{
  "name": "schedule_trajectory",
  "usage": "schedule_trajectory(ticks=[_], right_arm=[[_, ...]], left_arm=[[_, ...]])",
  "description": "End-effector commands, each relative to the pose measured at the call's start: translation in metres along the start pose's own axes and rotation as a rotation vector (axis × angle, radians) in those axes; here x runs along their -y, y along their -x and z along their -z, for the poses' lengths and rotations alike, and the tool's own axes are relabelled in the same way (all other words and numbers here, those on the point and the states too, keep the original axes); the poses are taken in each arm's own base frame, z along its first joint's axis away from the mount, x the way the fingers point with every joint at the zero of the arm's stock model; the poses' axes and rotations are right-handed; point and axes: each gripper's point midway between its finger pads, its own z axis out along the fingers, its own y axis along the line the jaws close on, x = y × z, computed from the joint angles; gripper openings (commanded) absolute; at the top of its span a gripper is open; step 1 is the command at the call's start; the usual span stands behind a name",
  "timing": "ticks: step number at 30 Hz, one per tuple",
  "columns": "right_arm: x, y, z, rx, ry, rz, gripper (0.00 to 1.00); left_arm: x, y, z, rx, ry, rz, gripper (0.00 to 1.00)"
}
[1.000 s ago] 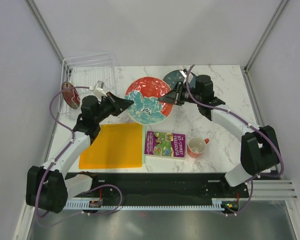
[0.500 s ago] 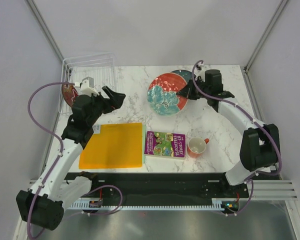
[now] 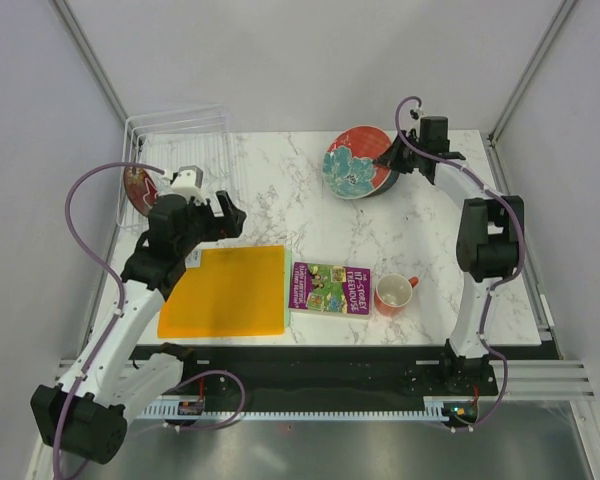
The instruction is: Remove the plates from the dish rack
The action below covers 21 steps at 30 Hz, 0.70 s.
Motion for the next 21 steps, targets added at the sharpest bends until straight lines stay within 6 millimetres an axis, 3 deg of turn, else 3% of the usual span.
schedule_trajectory(ticks=[1,6,13,21], right_arm=[[-0.045,0.074,-0.006,0.164,0.179,0.055,0.00],[-0.030,0.083,-0.025,0.166,0.193,0.026,0.00],[-0.022,0.095,-0.025,0.195,0.222,-0.003,0.00],[-0.007,0.075,-0.042,0.140,0.219,-0.051,0.00]], left_arm=[[-0.006,0.009,0.014,0.029,0.019,-0.108,1.00],[-0.014,0.015,0.023,0.066,0.064,-0.133,1.00],[-0.018,0.012,0.016,0.045,0.082,-0.133,1.00],[-0.015,0.010,0.014,0.035,0.065,-0.121,1.00]])
